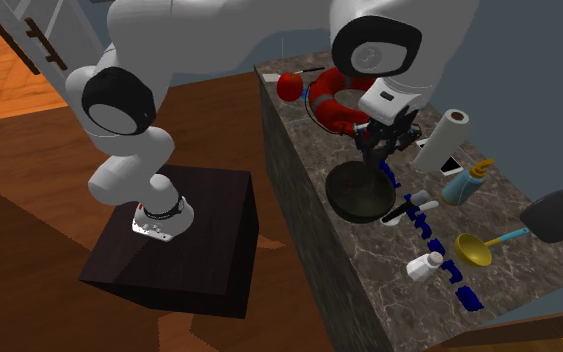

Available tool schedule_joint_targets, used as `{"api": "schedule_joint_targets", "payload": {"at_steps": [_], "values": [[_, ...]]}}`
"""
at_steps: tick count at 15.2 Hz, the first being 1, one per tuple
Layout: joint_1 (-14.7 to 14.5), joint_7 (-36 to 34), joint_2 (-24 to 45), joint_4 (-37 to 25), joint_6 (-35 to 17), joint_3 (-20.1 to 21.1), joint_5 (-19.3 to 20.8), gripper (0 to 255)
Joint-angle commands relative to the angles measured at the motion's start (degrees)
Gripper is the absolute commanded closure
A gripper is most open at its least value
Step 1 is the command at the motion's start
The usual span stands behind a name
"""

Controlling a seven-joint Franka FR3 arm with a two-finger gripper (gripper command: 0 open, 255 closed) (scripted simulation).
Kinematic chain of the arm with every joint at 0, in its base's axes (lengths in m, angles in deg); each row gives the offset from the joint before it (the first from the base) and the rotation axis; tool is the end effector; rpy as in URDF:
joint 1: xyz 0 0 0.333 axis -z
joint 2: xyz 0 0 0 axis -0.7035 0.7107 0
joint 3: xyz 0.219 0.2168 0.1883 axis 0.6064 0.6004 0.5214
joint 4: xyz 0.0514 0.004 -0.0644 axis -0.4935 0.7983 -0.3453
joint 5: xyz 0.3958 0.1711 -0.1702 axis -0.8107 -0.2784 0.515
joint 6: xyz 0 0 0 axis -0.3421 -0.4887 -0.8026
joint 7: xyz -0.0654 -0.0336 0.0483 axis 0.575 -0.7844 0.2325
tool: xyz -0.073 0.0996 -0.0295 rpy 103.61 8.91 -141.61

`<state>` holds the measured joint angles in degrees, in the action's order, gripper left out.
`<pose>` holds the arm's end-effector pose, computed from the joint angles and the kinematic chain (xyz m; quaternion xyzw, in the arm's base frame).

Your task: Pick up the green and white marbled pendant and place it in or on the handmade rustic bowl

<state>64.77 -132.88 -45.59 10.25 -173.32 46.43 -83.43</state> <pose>0.7027 -0.0087 0.6307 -0.7228 0.6908 0.0015 0.0181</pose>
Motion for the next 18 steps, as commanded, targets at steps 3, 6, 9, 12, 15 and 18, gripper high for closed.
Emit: {"api": "schedule_joint_targets", "payload": {"at_steps": [3, 6, 9, 12, 15, 18], "values": [[0.36, 0.17, -0.94, 4.48, -3.62, -0.07, -0.37, 255], [0.58, 0.3, -1.42, 7.43, -6.13, -0.13, -0.55, 255], [0.74, 0.39, -1.74, 10.17, -8.56, -0.18, -0.67, 255], [0.79, 0.42, -1.82, 11.08, -9.4, -0.2, -0.7, 255], [0.79, 0.41, -1.82, 11.08, -9.4, -0.2, -0.7, 255], [0.79, 0.41, -1.82, 11.08, -9.4, -0.2, -0.7, 255]]}}
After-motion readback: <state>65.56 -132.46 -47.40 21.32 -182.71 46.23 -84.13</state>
